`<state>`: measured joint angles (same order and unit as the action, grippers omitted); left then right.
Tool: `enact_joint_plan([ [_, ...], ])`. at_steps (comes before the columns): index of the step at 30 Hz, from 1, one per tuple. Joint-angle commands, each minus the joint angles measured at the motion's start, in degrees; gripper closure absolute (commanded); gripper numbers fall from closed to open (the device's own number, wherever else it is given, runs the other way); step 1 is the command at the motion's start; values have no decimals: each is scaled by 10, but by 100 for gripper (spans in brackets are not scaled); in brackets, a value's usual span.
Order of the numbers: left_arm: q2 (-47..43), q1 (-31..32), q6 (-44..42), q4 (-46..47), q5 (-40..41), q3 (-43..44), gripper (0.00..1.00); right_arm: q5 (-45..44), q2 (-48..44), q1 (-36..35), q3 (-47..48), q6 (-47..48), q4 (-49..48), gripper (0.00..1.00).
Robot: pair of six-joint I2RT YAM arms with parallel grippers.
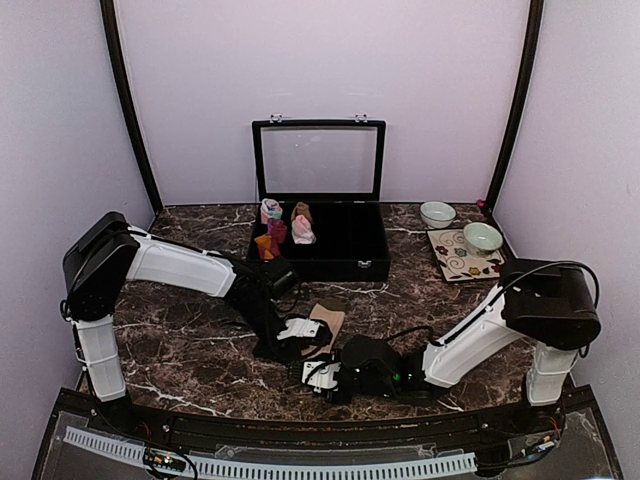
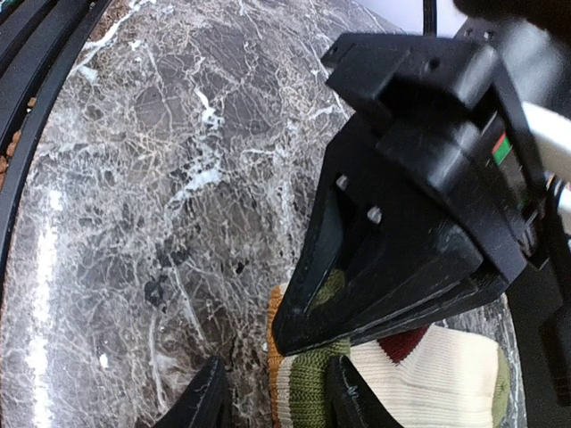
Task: Roll the socks
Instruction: Roll the sock at the center of the board.
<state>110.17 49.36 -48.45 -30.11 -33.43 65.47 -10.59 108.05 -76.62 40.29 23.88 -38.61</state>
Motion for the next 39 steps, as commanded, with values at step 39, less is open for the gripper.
enact_joint_plan([
  [39, 65, 13, -75, -163, 40, -7, 100, 0, -7, 15, 8, 11, 67, 59],
])
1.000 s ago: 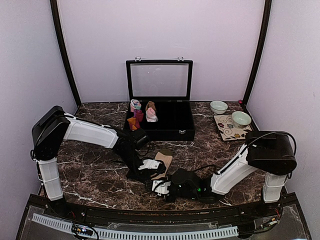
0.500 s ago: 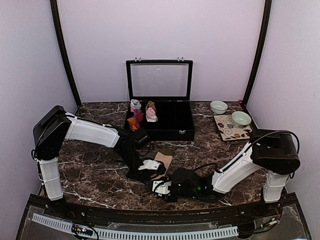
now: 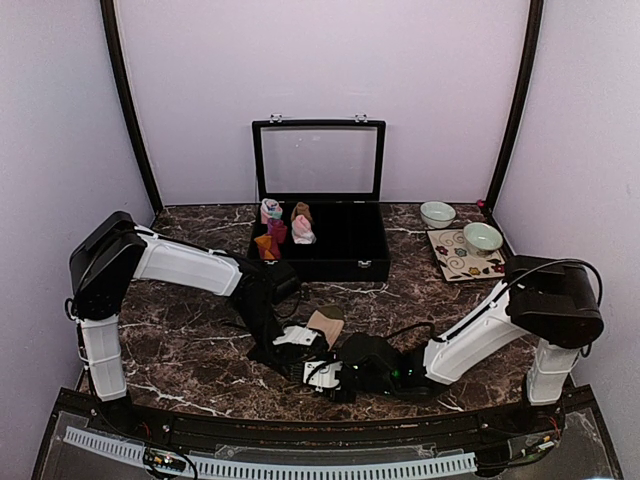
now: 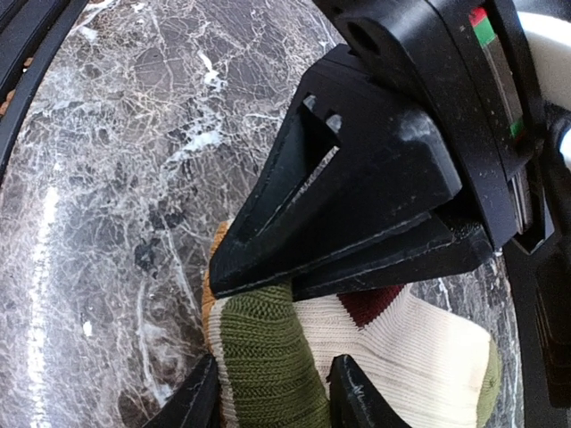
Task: Roll the socks
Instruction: Roll the sock at the center of the board.
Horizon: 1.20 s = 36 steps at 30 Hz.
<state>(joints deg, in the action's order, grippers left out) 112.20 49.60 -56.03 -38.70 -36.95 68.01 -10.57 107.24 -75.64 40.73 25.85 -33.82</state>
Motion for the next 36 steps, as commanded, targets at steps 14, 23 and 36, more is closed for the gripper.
enact_joint_plan([
  [14, 57, 7, 49, -15, 119, -23, 100, -2, 23, -27, 23, -51, 16, 82],
  [23, -53, -45, 132, 122, 157, -104, 56, 15, 81, -29, 3, -196, 12, 100],
  [36, -250, -64, 114, 194, 183, -260, 53, 131, 104, -10, 43, -327, 113, 100],
])
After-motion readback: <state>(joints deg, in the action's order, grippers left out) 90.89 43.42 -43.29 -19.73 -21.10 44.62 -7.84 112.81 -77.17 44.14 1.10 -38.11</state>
